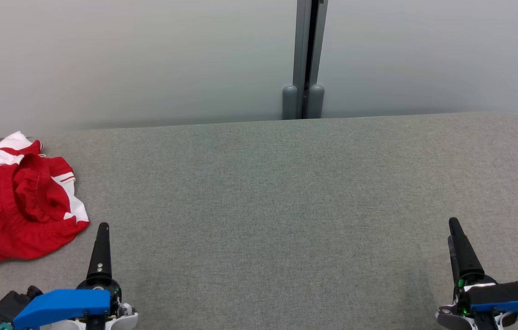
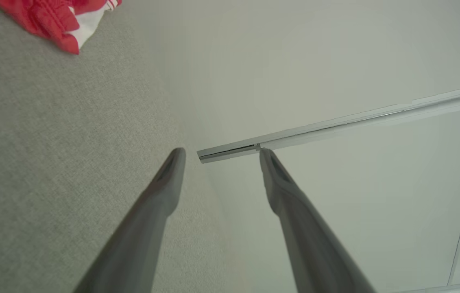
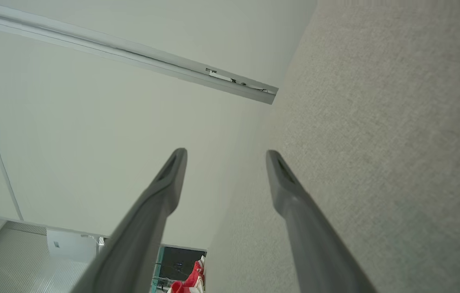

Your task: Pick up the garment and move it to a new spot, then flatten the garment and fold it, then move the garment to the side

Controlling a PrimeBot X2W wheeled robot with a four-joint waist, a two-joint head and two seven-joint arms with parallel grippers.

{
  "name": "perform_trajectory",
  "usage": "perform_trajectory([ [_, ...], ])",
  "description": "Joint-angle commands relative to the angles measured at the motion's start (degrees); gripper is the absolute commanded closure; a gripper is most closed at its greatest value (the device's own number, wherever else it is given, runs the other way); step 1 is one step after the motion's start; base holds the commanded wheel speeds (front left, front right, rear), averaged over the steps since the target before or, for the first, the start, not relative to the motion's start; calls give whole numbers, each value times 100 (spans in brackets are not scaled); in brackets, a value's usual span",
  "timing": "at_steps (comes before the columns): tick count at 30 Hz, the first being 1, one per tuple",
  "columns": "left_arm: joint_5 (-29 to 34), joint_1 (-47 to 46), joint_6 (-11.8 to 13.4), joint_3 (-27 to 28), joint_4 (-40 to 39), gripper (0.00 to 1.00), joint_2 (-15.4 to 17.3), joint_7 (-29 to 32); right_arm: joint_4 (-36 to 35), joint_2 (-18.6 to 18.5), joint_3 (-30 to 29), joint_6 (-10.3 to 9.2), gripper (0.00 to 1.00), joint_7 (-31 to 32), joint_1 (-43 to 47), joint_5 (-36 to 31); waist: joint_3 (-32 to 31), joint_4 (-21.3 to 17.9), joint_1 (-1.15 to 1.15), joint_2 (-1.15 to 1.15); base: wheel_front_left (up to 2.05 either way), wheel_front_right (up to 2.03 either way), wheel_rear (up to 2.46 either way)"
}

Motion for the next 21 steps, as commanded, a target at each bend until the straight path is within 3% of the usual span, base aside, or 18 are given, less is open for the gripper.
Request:
perform_trajectory([
  [1,331,-99,50,-93,-191,0,43,-69,-192,-34,14,5,0,-73,-32,-383,1,2,0,0,0,0,0],
  [8,1368,-59,169,-344,-372,0,46,-221,-445,-39,192,6,0,-228,56,-1494,10,6,0,0,0,0,0],
  [21,3069,36,347,-592,-253,0,54,-461,-426,-47,332,8,0,-466,160,-2832,32,7,0,0,0,0,0],
])
